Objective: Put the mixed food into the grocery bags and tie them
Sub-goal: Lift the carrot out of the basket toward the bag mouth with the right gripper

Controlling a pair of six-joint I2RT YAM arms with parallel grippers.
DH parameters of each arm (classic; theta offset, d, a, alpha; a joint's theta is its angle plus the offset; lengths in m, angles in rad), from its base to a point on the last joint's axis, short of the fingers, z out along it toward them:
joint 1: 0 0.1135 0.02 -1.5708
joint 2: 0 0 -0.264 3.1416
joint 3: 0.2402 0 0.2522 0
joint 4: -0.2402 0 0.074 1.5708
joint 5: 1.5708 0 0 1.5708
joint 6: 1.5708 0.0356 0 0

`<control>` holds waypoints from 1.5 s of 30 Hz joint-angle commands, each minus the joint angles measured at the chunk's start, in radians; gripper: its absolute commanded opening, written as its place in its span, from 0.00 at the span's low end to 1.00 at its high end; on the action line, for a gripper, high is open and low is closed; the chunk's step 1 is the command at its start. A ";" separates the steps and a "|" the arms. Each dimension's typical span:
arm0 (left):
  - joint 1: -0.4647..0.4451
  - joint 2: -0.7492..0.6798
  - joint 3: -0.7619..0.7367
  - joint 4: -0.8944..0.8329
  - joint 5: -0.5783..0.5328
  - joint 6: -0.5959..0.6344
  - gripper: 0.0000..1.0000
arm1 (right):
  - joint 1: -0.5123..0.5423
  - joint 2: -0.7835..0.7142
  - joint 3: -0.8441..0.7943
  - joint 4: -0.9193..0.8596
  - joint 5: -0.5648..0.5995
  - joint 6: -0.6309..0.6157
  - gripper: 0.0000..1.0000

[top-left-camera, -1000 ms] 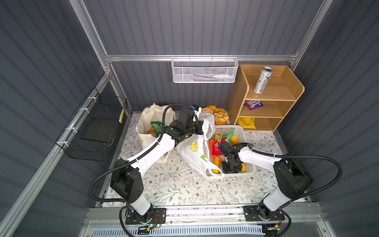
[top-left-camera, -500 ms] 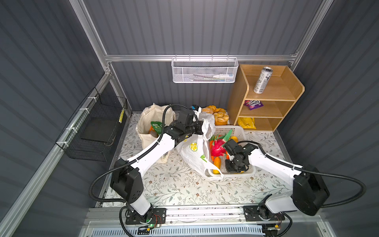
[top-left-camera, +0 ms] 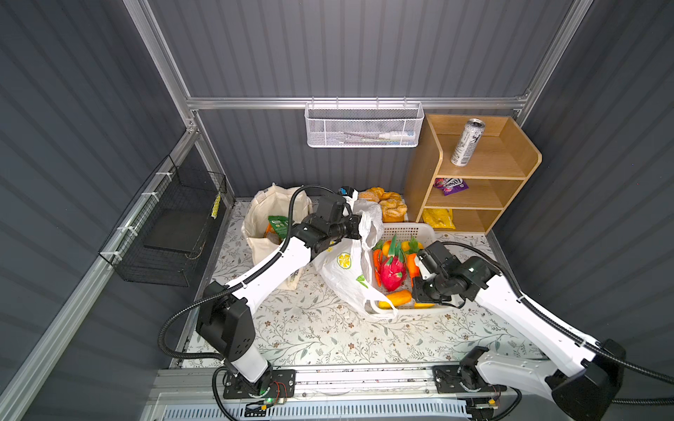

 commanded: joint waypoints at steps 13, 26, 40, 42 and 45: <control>0.005 0.073 0.136 -0.123 -0.026 0.032 0.00 | 0.007 -0.160 0.037 -0.045 -0.324 -0.188 0.00; 0.005 0.168 0.246 -0.199 -0.037 0.056 0.00 | 0.115 -0.026 -0.025 0.093 -0.466 -0.218 0.00; 0.005 0.168 0.268 -0.264 0.009 0.112 0.00 | 0.086 0.150 0.013 0.219 -0.439 -0.234 0.00; 0.005 0.153 0.261 -0.280 0.019 0.130 0.00 | 0.062 0.165 0.028 0.241 -0.443 -0.235 0.00; 0.006 0.134 0.253 -0.304 0.040 0.151 0.00 | 0.027 0.187 0.062 0.248 -0.445 -0.246 0.00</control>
